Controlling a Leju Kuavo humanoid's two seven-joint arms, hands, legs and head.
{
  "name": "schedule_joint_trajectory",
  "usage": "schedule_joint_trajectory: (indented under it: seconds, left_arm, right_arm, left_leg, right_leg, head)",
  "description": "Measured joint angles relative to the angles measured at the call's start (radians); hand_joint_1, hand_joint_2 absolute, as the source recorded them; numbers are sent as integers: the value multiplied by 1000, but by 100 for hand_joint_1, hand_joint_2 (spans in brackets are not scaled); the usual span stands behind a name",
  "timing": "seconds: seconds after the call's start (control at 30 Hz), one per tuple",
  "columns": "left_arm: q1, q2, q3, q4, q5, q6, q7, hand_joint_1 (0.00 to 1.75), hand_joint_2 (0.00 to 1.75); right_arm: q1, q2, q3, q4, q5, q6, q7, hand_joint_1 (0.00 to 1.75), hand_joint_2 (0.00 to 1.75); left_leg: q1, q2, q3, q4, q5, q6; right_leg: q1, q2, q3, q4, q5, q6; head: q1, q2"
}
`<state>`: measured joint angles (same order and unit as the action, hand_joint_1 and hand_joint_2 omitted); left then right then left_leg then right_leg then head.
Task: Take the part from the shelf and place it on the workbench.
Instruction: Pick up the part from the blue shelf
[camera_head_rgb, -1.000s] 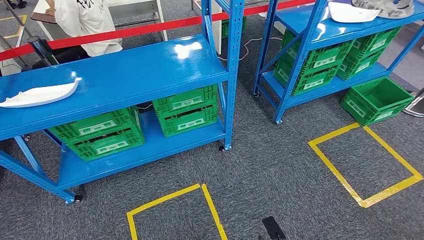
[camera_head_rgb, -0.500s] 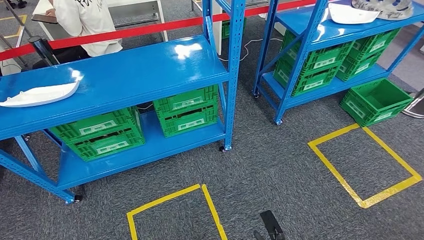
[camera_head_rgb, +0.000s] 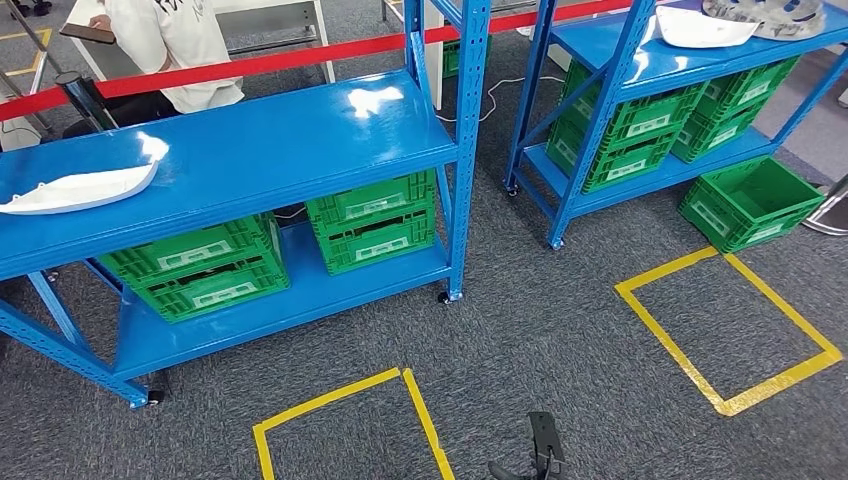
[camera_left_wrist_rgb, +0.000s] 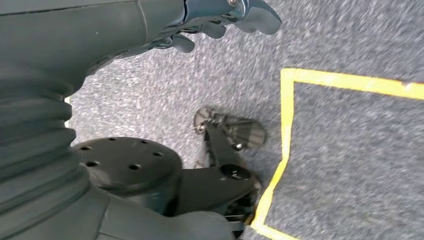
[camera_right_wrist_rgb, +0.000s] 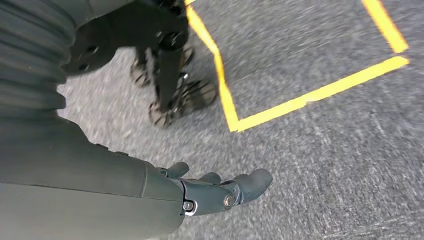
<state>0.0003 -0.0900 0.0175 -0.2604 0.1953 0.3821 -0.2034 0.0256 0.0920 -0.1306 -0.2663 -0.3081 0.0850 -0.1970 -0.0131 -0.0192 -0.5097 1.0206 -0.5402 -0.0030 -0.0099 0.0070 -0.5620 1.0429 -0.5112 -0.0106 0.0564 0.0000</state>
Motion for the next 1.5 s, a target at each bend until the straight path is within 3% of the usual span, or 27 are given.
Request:
schedule_joint_trajectory:
  seconds: [0.03, 0.07, 0.1, 0.17, 0.23, 0.67, 0.97, 1.1, 1.5]
  left_arm:
    - [-9, -5, -4, 7, 5, 21, -11, 0, 0]
    - [-18, -10, -9, 14, 11, 44, -23, 0, 0]
    - [-26, -14, -12, 20, 16, 66, -34, 0, 0]
    - [-40, -20, -19, 30, 22, 114, -56, 0, 87]
    - [-51, -23, -25, 37, 26, 153, -74, 0, 175]
    - [-67, -23, -29, 60, 51, 199, -98, 0, 175]
    - [-77, -7, -29, 63, 50, 244, -182, 0, 175]
    - [-110, 3, -38, 57, -28, 278, -250, 0, 175]
    - [-245, 31, -128, 30, -201, 278, -345, 0, 175]
  right_arm:
    - [-5, 4, -11, 7, -19, 4, -11, 0, 44]
    - [-10, 8, -21, 14, -38, 8, -22, 0, 44]
    - [-15, 11, -31, 21, -57, 12, -30, 0, 87]
    - [-22, 17, -46, 31, -92, 18, -42, 0, 175]
    - [-28, 21, -58, 39, -118, 22, -48, 0, 175]
    - [-39, 34, -79, 58, -122, 34, -27, 0, 175]
    - [-43, 38, -79, 58, -110, 54, -17, 0, 175]
    - [-45, 39, -79, 59, -98, 58, -7, 0, 175]
    - [-49, 39, -79, 65, -76, 55, 14, 0, 175]
  left_leg:
    - [0, 0, 0, 0, 0, 0]
    - [0, 0, 0, 0, 0, 0]
    - [0, 0, 0, 0, 0, 0]
    - [0, 0, 0, 0, 0, 0]
    - [0, 0, 0, 0, 0, 0]
    - [0, 0, 0, 0, 0, 0]
    - [0, 0, 1, 0, 0, 0]
    - [0, 0, 1, 0, 1, 1]
    - [0, 0, 3, 0, 2, 1]
  right_leg:
    - [0, 0, 0, 0, 0, 0]
    - [0, 0, 0, 0, 0, 0]
    - [0, 0, 0, 0, 0, 0]
    - [0, 0, 0, 0, 0, 0]
    - [0, 0, 0, 0, 0, 0]
    - [0, 0, 1, -1, 0, 0]
    - [0, 0, 1, -1, 0, 0]
    - [0, 0, 1, -1, 1, 1]
    - [0, 0, 3, -1, 1, 1]
  head:
    - [0, 0]
    - [0, 0]
    - [0, 0]
    - [0, 0]
    - [0, 0]
    - [0, 0]
    - [0, 0]
    - [0, 0]
    - [0, 0]
